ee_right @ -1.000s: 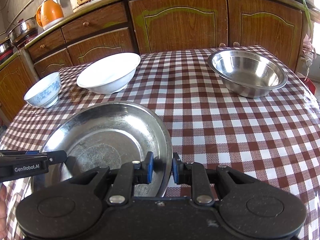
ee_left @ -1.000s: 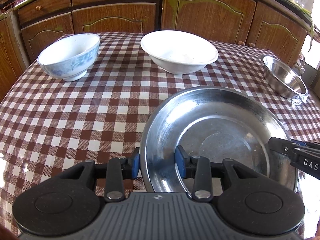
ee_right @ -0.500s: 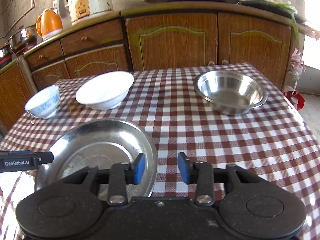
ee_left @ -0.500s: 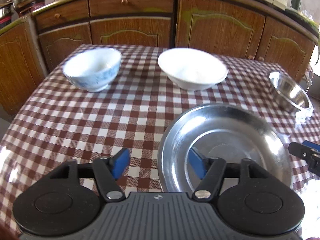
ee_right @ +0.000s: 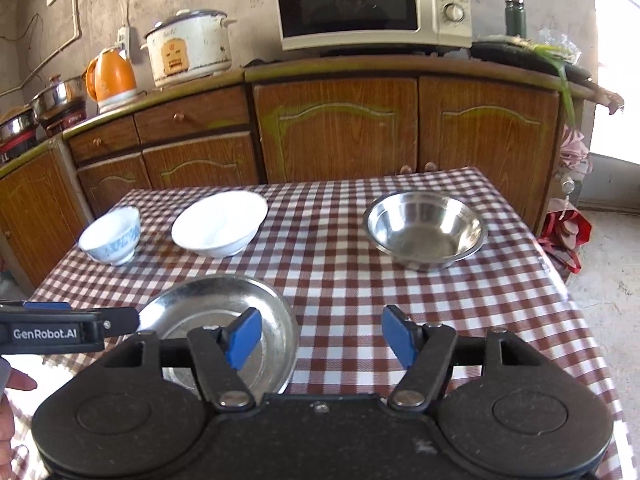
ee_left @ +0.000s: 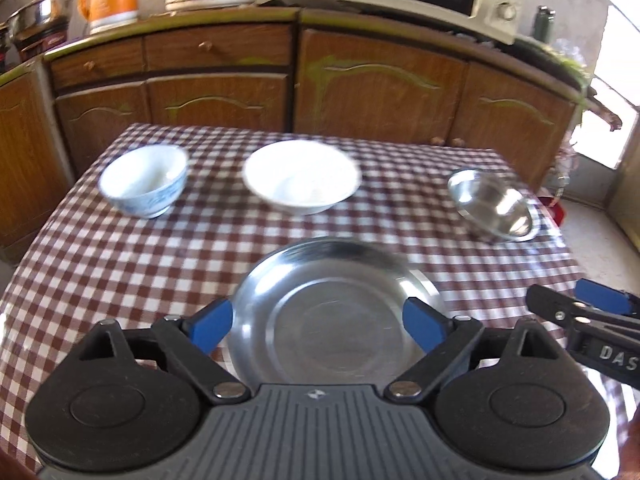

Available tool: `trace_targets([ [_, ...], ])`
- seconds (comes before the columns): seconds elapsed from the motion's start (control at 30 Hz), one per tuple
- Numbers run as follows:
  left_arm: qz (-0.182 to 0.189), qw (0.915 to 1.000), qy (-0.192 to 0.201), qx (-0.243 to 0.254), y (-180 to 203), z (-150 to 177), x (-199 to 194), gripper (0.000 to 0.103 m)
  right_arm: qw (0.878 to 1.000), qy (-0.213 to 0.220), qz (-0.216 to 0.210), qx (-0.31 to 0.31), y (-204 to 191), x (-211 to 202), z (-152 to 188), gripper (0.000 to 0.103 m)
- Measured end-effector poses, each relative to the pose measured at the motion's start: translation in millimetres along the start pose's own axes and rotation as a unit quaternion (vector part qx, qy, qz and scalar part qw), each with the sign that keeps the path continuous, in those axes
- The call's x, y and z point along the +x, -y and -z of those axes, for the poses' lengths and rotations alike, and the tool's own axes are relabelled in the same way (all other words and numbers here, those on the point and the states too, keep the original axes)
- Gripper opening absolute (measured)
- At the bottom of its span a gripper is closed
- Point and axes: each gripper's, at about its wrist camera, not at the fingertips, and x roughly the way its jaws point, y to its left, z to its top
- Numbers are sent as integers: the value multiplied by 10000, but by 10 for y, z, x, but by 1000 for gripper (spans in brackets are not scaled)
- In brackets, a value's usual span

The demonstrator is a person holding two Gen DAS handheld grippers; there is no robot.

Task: Organize plates and bowls

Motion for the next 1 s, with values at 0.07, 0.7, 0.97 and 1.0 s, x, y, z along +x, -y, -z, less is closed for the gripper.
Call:
trace_targets([
  [0.07,79,9999,59,49,101,-26,-61,95,10000,66,37,25,61,-99,-39,79],
  [0.7,206,9984,107,509,770,-198,-50,103,9989,383,175,204,608,-399,-241,81],
  [0.97,167,9975,88,677,984,-247,109,103,9985,343,258,335,823,-275,-294,81],
  [1.0,161,9974,78,693,1007,-255,137,103,9985,340,259,355,851,-256,-302,81],
])
